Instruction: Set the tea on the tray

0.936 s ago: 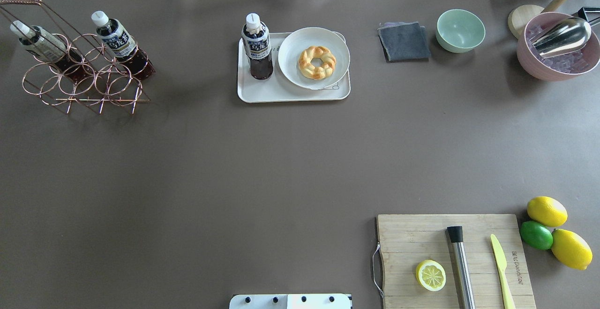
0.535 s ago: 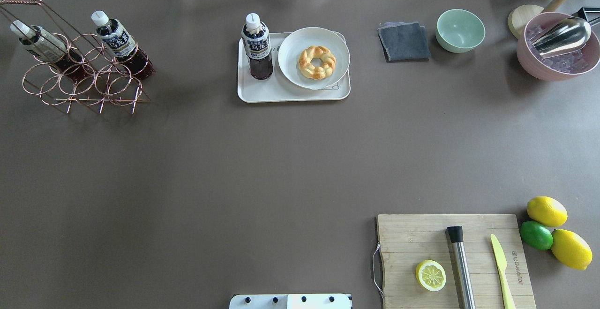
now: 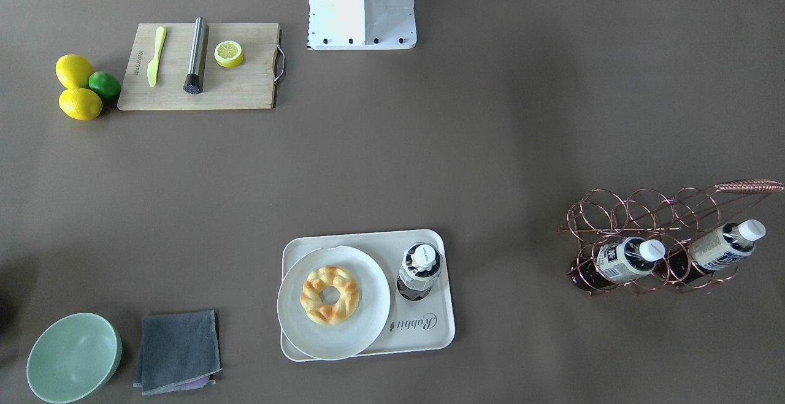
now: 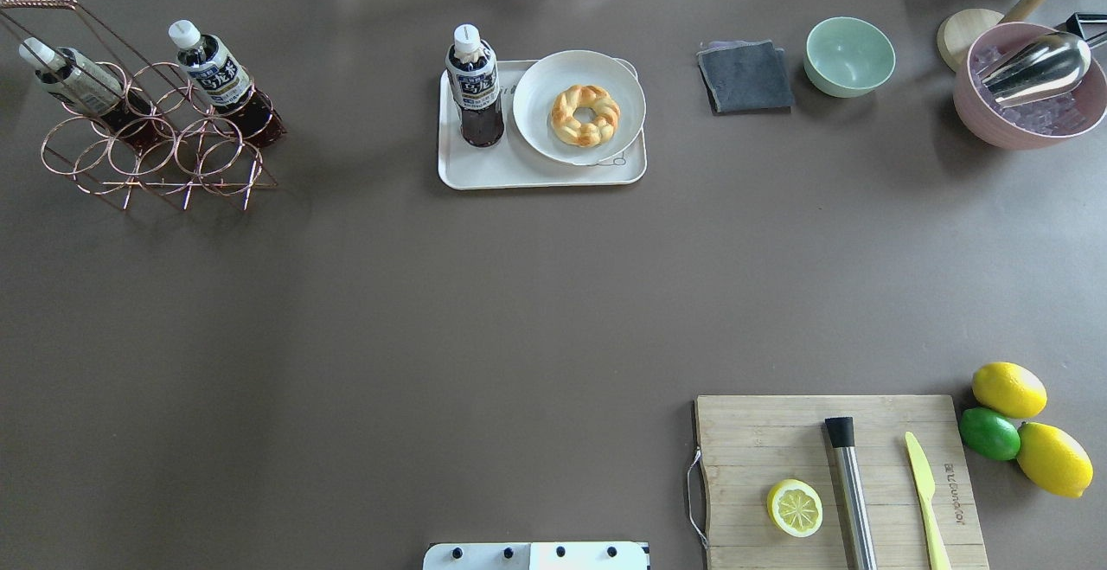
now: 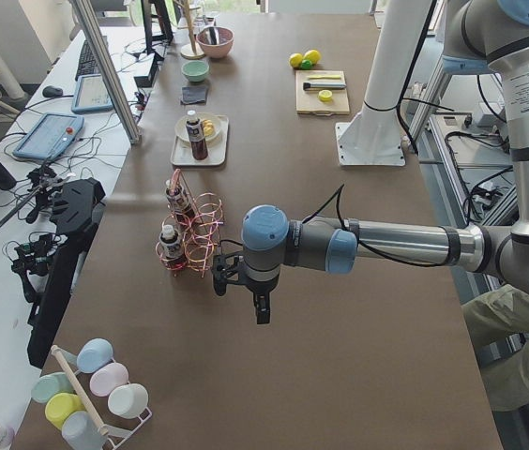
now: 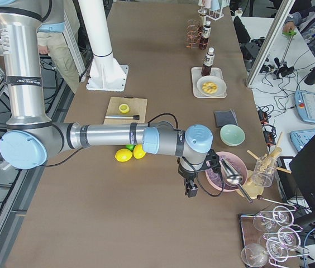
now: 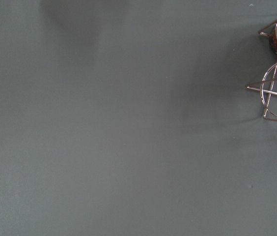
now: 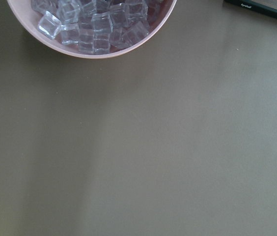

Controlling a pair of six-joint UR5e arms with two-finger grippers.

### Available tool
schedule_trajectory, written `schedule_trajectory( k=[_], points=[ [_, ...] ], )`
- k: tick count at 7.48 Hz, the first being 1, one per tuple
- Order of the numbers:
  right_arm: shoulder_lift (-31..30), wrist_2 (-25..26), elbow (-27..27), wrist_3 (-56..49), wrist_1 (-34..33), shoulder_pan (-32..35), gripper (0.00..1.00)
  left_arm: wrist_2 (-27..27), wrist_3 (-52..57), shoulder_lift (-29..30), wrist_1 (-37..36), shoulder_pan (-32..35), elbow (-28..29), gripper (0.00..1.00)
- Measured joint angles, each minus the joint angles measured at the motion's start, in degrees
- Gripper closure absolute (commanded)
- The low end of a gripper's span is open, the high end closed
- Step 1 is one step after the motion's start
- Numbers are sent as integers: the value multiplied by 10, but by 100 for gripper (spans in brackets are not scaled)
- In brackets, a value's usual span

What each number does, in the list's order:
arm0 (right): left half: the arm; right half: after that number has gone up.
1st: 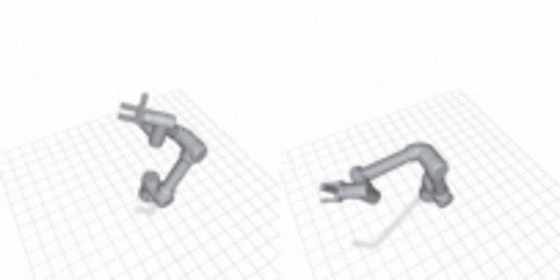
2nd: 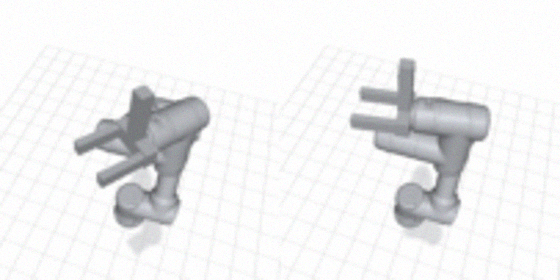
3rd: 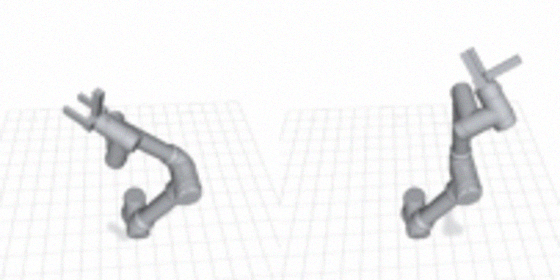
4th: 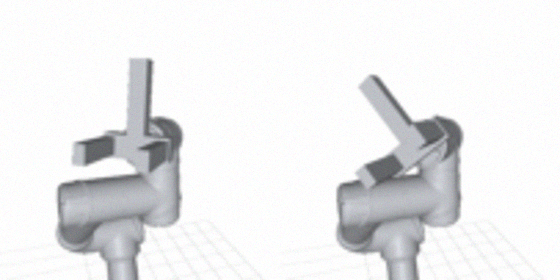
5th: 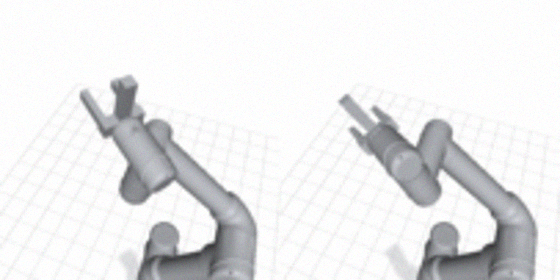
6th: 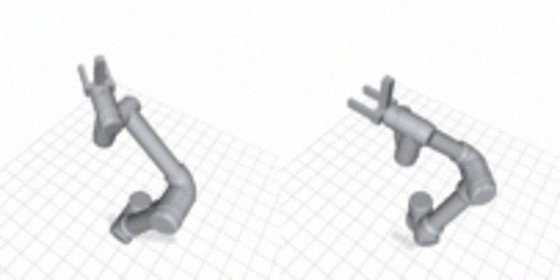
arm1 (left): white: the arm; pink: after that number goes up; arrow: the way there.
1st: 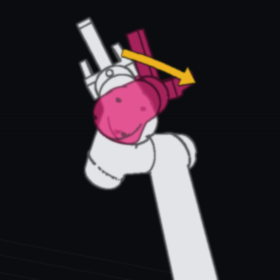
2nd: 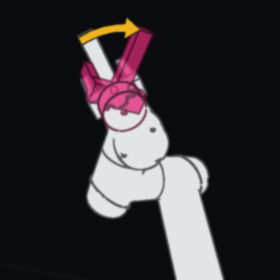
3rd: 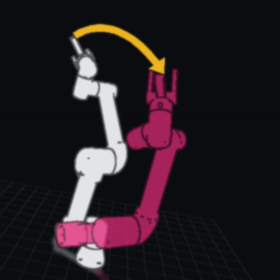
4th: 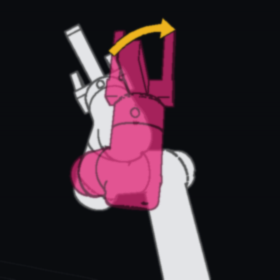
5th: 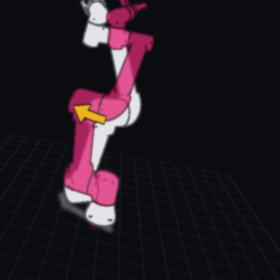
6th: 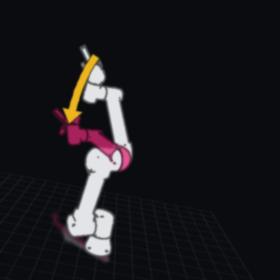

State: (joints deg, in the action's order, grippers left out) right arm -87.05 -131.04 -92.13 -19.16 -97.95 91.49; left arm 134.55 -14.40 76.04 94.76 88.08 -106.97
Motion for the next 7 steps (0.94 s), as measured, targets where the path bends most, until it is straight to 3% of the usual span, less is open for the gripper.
schedule_trajectory(
  k=[2,7],
  points=[
    [0,-1,0,0,0,0,0,0,50,0,-5,3,4,3],
    [6,-12,-4,0,0,0,0,-1,170,66,-120,47,47,3]
  ],
)
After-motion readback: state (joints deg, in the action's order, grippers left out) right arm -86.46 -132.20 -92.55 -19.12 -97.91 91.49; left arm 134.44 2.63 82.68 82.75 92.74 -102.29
